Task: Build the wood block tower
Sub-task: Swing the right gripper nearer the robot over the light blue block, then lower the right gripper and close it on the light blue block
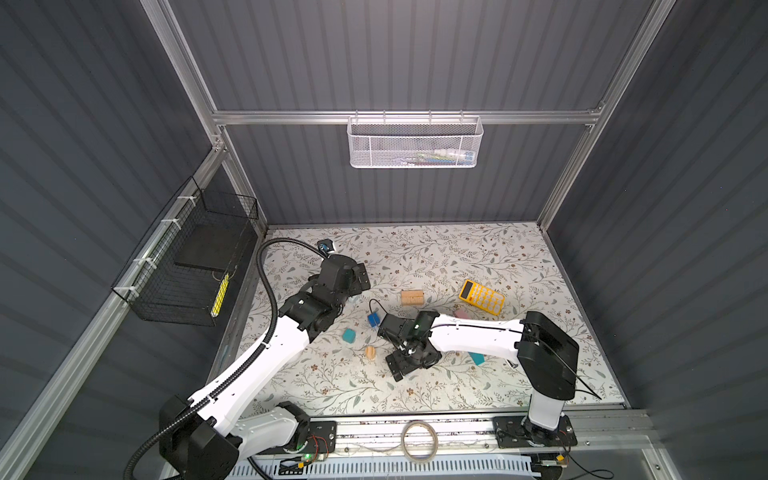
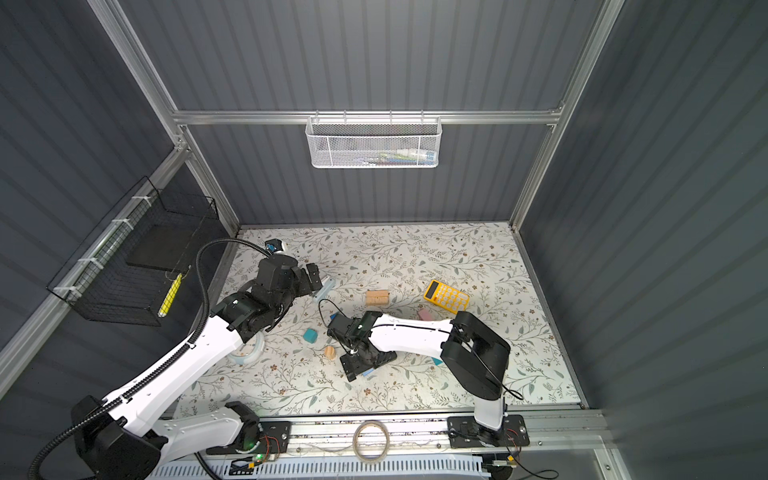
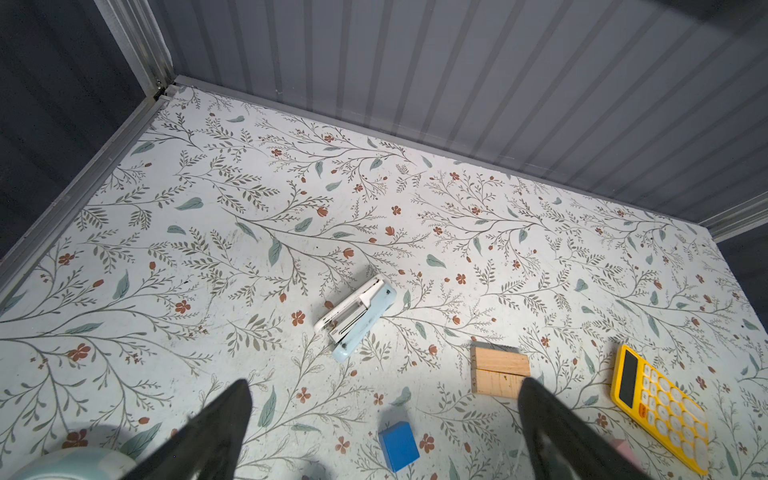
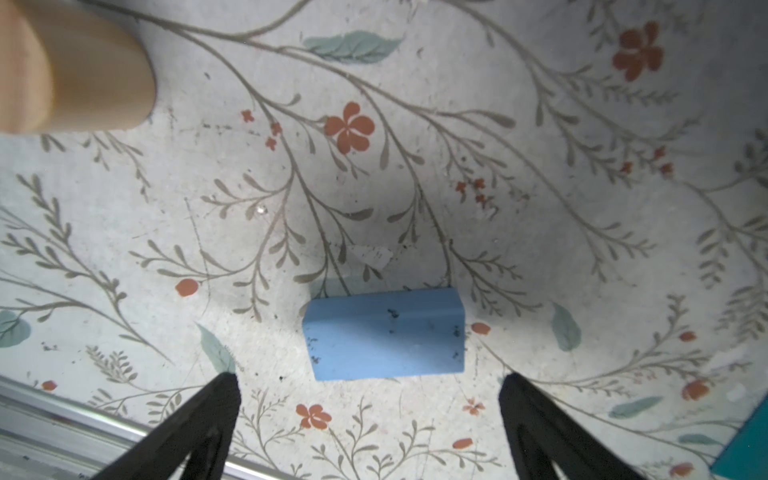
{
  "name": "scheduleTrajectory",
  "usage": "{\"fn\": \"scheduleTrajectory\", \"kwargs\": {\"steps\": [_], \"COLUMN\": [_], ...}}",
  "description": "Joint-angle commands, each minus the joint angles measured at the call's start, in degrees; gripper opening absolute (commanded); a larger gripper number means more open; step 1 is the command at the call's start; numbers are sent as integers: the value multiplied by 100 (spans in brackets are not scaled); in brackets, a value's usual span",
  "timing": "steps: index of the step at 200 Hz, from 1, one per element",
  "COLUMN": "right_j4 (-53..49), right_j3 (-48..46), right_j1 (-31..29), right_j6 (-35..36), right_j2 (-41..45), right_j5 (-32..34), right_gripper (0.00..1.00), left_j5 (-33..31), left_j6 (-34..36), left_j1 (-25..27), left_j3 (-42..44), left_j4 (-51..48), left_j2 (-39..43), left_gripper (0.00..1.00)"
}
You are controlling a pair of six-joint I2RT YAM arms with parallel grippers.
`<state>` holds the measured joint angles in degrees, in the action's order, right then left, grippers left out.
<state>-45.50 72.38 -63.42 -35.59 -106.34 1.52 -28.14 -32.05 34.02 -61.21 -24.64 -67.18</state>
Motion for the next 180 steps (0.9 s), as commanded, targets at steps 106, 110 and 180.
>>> {"fn": "scheduleTrajectory", "kwargs": {"steps": [106, 110, 180], "right_j4": [53, 50, -20], "right_j3": [-89, -89, -50], "right_j1": [163, 171, 173], "right_j6": [146, 149, 159], "right_j2": [-257, -262, -319], "right_j5": [-47, -55, -86], "right_gripper": [87, 86, 82], "left_j5": [-161, -168, -172], "left_j6": [61, 66, 84], "left_j1": [-45, -45, -44], "left_j3": [74, 71, 70], "left_j4": [-128, -128, -128], "left_j2": [160, 167, 143], "left_gripper": [100, 100, 100]}}
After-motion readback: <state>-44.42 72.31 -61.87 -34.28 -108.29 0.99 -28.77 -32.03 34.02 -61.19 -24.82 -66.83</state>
